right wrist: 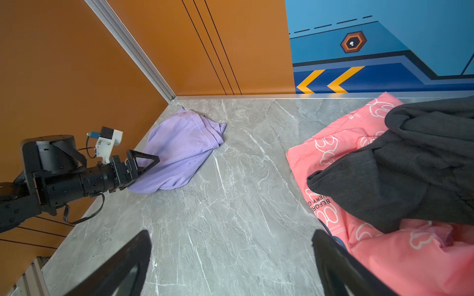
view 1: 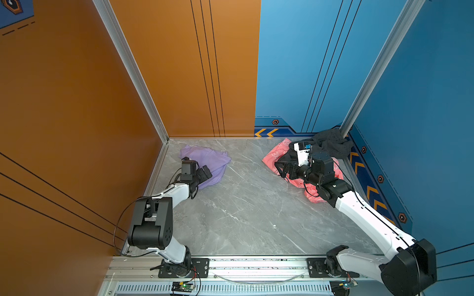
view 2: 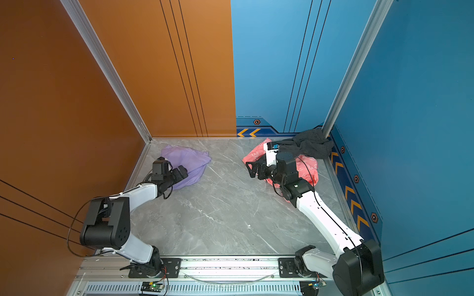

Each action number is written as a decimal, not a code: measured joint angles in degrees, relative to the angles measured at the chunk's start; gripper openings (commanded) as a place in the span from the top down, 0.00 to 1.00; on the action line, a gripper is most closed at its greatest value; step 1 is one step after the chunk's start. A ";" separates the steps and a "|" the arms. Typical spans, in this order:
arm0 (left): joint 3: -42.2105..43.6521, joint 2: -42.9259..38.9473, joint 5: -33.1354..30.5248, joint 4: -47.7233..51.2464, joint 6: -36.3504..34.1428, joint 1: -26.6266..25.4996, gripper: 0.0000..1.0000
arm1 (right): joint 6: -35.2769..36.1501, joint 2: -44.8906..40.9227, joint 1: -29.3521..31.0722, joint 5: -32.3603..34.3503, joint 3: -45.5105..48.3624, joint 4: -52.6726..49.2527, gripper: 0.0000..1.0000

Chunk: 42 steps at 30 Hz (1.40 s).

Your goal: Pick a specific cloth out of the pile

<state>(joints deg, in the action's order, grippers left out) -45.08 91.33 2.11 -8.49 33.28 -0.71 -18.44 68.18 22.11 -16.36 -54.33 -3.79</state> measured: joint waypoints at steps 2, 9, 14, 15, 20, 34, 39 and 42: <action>0.48 0.66 0.26 -0.04 1.29 0.79 0.01 | 0.02 0.00 0.00 -0.02 0.00 0.00 0.02; 1.31 -1.01 0.42 -0.17 2.47 1.73 0.02 | 0.52 0.00 0.00 -0.13 0.00 -0.02 0.01; 2.32 -9.94 -2.16 0.57 -1.99 1.73 0.02 | 2.03 -0.17 0.00 1.55 0.35 0.09 0.00; 2.43 -11.96 -2.86 0.55 -3.30 1.73 0.02 | 2.45 -0.46 0.00 2.25 0.87 0.33 0.00; 4.85 -21.42 -8.24 -1.75 -11.21 1.51 0.02 | 5.07 -3.56 -0.57 9.44 6.62 3.04 0.00; 23.41 -20.65 -15.47 -22.82 -22.80 1.25 0.02 | 5.90 -4.28 -12.81 27.98 22.71 17.57 0.00; 24.11 -19.47 -16.59 -29.20 -25.81 1.01 0.02 | 8.33 0.50 -14.71 29.40 27.85 26.45 0.00; 26.29 -18.38 -16.74 -33.97 -27.04 0.90 0.02 | 10.12 3.39 -15.87 29.07 28.83 30.36 0.00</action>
<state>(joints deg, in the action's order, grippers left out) -18.79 72.95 -14.63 -42.46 6.24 0.19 -8.32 71.57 6.24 12.71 -25.50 26.57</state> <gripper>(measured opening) 0.980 0.999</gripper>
